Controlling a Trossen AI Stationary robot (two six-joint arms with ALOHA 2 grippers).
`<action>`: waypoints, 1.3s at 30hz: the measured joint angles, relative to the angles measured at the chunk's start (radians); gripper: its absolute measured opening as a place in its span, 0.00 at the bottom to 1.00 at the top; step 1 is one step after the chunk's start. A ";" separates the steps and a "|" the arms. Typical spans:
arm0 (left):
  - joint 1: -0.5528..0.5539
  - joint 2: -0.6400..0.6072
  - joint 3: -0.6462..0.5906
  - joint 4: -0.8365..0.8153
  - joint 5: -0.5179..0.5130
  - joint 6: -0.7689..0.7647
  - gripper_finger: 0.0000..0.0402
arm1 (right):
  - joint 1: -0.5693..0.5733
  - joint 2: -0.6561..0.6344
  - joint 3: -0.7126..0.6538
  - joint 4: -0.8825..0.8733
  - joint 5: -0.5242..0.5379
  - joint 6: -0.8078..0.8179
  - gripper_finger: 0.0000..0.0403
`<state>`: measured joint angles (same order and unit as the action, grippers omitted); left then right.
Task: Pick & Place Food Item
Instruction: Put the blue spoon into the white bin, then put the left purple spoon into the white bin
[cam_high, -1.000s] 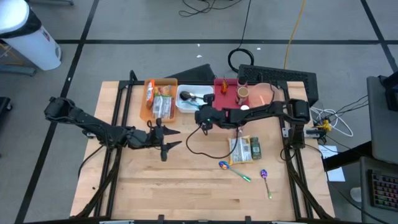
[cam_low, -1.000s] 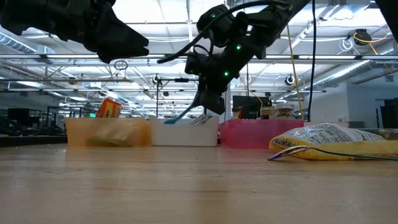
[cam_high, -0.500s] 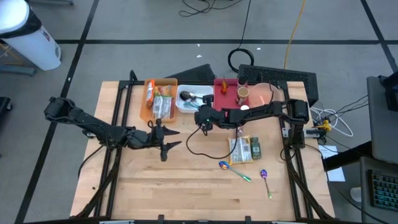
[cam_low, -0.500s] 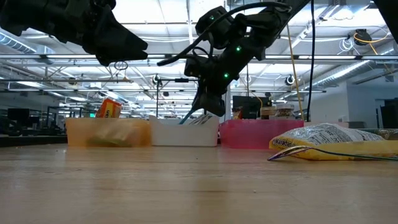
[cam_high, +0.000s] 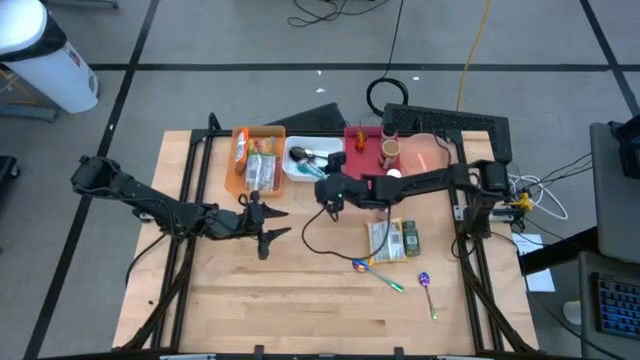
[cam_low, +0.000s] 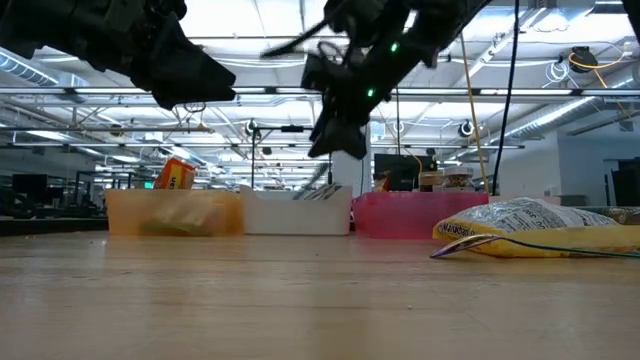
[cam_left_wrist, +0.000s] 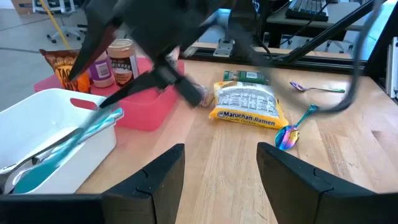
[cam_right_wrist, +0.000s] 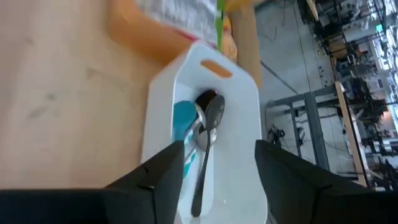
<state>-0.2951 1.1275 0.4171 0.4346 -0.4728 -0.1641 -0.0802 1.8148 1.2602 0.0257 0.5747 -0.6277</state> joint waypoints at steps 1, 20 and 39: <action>0.000 0.000 0.000 -0.001 0.000 -0.001 0.52 | 0.011 -0.019 0.000 -0.015 0.000 0.010 0.48; 0.000 0.000 0.000 -0.071 0.001 -0.159 0.52 | 0.312 -0.411 -0.081 -0.378 -0.002 0.420 0.49; 0.002 0.325 0.002 0.416 0.129 -0.028 0.52 | 0.455 -0.546 -0.715 0.374 -0.175 0.548 0.47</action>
<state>-0.2933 1.4523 0.4188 0.8509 -0.3438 -0.1921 0.3748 1.2686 0.5447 0.3994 0.3998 -0.0799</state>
